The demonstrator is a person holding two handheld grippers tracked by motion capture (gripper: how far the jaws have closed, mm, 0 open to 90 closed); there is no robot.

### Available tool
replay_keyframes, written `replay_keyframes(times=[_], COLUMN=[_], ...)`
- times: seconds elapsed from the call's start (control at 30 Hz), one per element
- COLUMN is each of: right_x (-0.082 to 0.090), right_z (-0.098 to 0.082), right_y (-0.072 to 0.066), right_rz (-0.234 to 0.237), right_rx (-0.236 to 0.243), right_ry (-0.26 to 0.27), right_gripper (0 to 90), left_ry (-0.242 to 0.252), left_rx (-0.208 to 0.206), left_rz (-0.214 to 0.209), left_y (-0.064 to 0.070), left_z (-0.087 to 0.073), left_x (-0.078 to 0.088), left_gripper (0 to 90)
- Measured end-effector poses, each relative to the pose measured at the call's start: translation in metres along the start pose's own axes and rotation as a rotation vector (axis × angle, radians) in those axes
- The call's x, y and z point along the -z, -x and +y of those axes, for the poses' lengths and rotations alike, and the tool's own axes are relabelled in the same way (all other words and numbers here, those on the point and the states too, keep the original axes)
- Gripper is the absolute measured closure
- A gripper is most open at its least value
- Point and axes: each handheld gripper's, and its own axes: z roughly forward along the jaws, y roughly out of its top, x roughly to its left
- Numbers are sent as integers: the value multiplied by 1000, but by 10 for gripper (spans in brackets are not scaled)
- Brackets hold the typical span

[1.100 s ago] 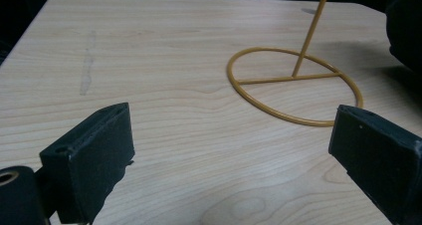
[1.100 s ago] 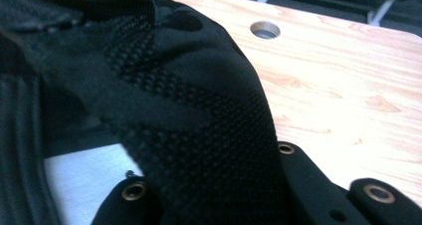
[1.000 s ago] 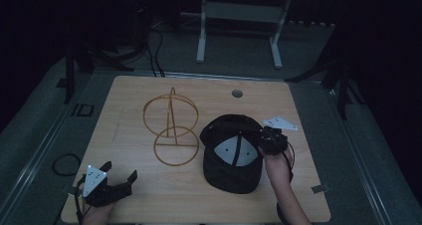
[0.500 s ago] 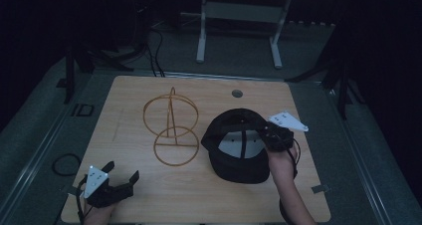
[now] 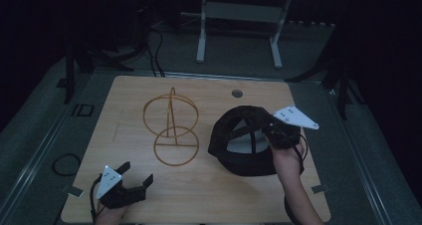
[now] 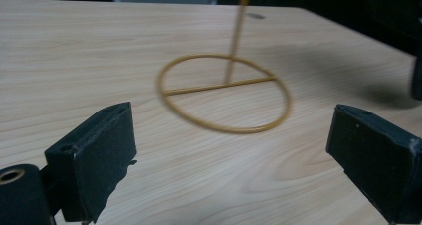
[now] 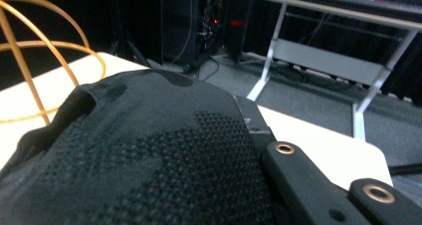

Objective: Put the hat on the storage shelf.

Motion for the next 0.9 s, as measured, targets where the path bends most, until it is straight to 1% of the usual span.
replay_keyframes(times=[0.07,0.1,0.13,0.2,0.27,0.37,0.4,0.43,0.47,0.53,0.57,0.63,0.67,0.7,0.77,0.9], right_x=[4,4,6,12,15,18,18,19,19,19,19,19,19,19,19,20], right_z=[5,5,7,11,12,12,11,10,9,7,6,4,4,3,2,1], right_y=[-1,-1,-1,-4,-5,-7,-8,-9,-10,-12,-13,-15,-15,-16,-17,-20], right_rz=[4,4,7,13,14,22,25,28,34,43,44,51,52,57,62,73], right_rx=[1,1,4,13,20,26,27,32,33,36,39,37,38,37,42,41], right_ry=[12,12,20,35,40,43,42,40,38,35,32,31,30,29,31,34], right_gripper=[887,887,886,886,886,886,886,886,886,886,886,886,886,886,886,886], left_ry=[9,9,14,13,10,10,10,11,9,7,6,4,1,2,4,2], left_rx=[5,5,5,0,4,15,16,13,11,-6,-10,-27,-33,-34,-39,-64], left_rz=[-25,-25,-59,-79,-97,-139,-153,-156,-174,-191,-213,-231,-246,-247,-270,-300], left_y=[8,8,16,24,31,40,43,46,49,56,59,67,70,73,79,92], left_z=[4,4,10,15,20,29,32,35,38,45,49,57,61,64,71,83], left_x=[-2,-2,-5,-8,-11,-16,-18,-20,-22,-26,-28,-32,-35,-38,-43,-54], left_gripper=[58,58,58,58,66,68,68,68,68,68,68,69,70,70,73,74])
